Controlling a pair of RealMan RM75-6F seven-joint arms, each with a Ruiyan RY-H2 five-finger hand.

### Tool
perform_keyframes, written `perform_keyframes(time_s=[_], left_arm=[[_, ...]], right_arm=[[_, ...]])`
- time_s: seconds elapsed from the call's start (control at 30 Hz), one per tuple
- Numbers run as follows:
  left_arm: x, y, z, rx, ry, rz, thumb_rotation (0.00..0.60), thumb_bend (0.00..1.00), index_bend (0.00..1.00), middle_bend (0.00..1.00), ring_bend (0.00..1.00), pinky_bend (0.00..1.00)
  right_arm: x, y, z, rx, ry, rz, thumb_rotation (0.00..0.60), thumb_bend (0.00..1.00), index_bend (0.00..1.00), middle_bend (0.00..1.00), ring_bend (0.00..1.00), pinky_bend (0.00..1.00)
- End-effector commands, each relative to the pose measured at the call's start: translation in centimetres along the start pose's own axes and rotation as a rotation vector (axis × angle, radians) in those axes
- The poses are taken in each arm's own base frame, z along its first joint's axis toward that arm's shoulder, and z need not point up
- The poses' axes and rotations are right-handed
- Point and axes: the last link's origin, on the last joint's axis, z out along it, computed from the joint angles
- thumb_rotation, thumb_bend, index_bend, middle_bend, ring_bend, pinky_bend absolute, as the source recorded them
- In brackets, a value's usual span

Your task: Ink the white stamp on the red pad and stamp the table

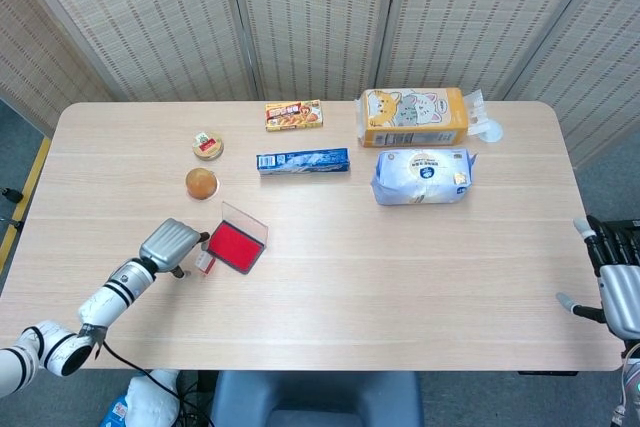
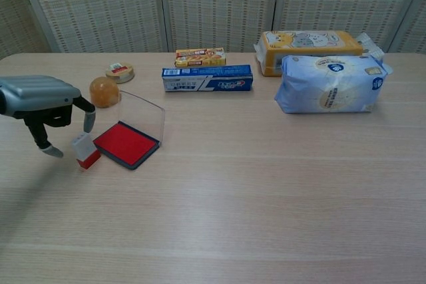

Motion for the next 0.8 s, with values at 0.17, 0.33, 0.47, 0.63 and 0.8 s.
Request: perform_keyframes(time_s=[0.17,0.33,0.47,0.63,0.8], left_arm=[[-0.2,0.2,0.5,-0.011,-0.011,-0.003,0.600,0.16,0.47,1.00,0.95,0.94],[-0.2,0.3,0.8,-0.013,-0.007,-0.013,0.600,0.16,0.50,1.00,0.95,0.94],[-0.4,0.3,1.1,-0.014,-0.015,-0.014,0.600,0.16,0.53,1.00,0.95,0.94],[-0.3,0.5,1.4,-0.022,-0.016,-0.017,0.600,0.17,0.61,1.00,0.95,0.94],[-0.3,0.6,1.5,-0.027,-0.025,-0.021,0.600,0.17,0.64,1.00,0.95,0.94]], right_arm=[[0.0,0.1,0.0,-0.006,0.001,0.004,0.600,0.10,0.00,0.00,0.00,0.00],[0.3,0.2,-0.1,-0.010,0.007,0.011,0.600,0.10,0.00,0.00,0.00,0.00],[0.3,0.2,-0.1,-0.012,0.014,0.013,0.600,0.10,0.00,0.00,0.00,0.00],[0.4,0.3,0.0,-0.016,0.016,0.011,0.600,0.10,0.00,0.00,0.00,0.00],[0.3,0.4,0.1,-0.020,0.016,0.009,0.600,0.10,0.00,0.00,0.00,0.00]])
